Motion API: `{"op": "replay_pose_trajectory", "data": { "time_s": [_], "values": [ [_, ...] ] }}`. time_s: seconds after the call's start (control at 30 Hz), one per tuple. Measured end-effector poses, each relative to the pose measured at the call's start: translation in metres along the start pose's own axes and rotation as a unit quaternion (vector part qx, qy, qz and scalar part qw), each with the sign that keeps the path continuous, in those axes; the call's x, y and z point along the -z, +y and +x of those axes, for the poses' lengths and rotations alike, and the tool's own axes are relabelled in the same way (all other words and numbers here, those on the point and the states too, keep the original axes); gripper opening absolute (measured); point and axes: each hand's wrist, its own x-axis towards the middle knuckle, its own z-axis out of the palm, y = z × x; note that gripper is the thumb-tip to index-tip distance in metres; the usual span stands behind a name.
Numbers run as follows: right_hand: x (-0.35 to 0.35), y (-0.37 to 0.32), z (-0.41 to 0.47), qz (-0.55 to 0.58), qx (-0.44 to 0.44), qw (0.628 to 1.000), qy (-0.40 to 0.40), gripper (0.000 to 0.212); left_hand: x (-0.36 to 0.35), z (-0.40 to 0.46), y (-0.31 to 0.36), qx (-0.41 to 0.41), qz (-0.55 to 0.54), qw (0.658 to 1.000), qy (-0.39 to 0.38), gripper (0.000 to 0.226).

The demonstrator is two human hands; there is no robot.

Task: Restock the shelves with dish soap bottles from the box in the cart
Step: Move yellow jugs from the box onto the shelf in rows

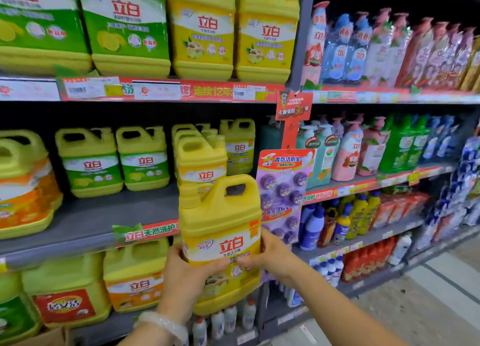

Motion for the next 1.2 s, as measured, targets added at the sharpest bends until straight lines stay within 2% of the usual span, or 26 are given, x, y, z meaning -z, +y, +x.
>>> {"op": "replay_pose_trajectory", "data": {
  "time_s": [0.27, 0.47, 0.57, 0.8, 0.93, 1.2],
  "values": [
    [0.029, -0.017, 0.134, -0.007, 0.01, 0.999, -0.041, 0.062, -0.028, 0.108, 0.016, -0.013, -0.003, 0.999, 0.05, 0.077],
    [0.046, -0.022, 0.192, 0.019, 0.009, 0.998, -0.06, 0.065, -0.046, 0.157, 0.022, -0.033, 0.03, 0.997, 0.069, 0.08],
    [0.058, -0.014, 0.206, 0.031, 0.004, 0.997, -0.07, 0.076, -0.058, 0.167, 0.019, -0.036, 0.047, 0.996, 0.069, 0.084],
    [0.1, -0.002, 0.214, 0.039, 0.018, 0.996, -0.072, 0.077, -0.099, 0.178, 0.014, -0.033, 0.061, 0.996, 0.059, 0.086],
    [0.121, 0.002, 0.216, 0.032, 0.011, 0.997, -0.07, 0.083, -0.118, 0.185, 0.013, -0.021, 0.034, 0.999, 0.021, 0.085],
    [0.147, 0.013, 0.218, 0.043, 0.031, 0.998, -0.033, 0.088, -0.144, 0.202, -0.002, -0.025, 0.033, 0.999, -0.004, 0.084]
  ]
}}
